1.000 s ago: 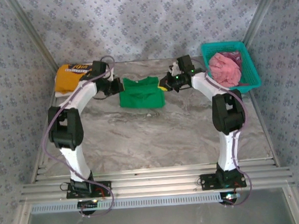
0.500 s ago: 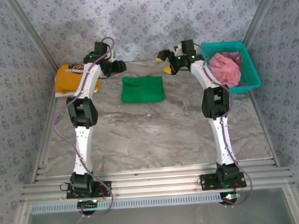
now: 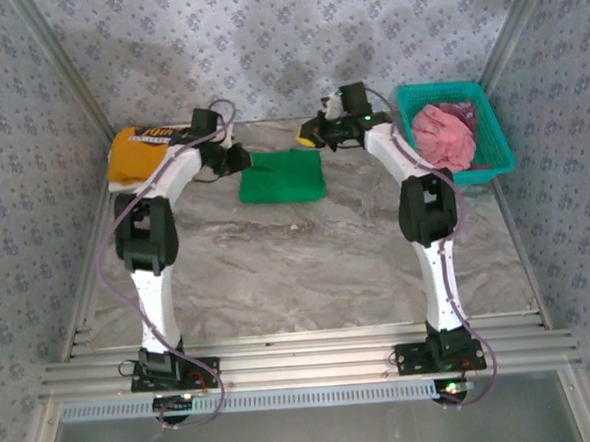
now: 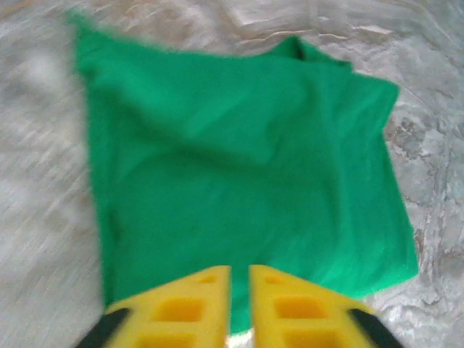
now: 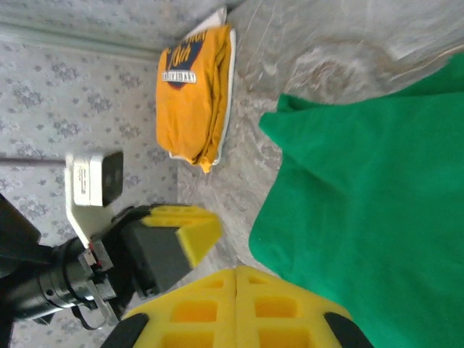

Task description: Fold and stack the t-shirts

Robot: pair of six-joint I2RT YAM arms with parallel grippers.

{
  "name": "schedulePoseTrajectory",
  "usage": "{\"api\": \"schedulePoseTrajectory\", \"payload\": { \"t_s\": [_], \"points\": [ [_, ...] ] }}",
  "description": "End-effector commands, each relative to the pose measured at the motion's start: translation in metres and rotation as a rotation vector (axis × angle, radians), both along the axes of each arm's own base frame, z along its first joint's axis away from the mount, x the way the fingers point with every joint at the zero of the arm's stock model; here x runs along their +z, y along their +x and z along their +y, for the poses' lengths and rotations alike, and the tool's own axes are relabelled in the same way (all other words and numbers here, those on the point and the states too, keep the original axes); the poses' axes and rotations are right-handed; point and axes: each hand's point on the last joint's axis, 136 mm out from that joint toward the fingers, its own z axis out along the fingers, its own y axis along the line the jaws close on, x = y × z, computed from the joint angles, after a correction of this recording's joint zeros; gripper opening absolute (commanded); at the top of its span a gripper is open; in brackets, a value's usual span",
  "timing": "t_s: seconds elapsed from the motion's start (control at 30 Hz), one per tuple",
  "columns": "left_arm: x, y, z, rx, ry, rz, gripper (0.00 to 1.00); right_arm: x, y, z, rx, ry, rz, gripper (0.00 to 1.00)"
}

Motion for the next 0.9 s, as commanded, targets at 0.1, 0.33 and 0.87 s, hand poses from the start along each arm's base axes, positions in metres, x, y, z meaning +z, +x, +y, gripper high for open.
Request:
{"api": "schedulePoseTrajectory", "payload": {
  "t_s": [0.1,0.33,0.87],
  "points": [
    [-0.030,0.022,-0.056,-0.137,-0.020,0.024,0.05,-0.062,0.002,0.029,0.022,-0.018,0.084,0.00],
    [-0.078,0.063,-0.016,0.019,0.013,0.081,0.05,-0.141,-0.024,0.029,0.019,-0.116,0.176,0.00],
    [0.056,0.098,0.019,0.096,-0.090,-0.164,0.06,-0.168,-0.034,0.012,0.014,-0.197,0.181,0.00]
  ]
}}
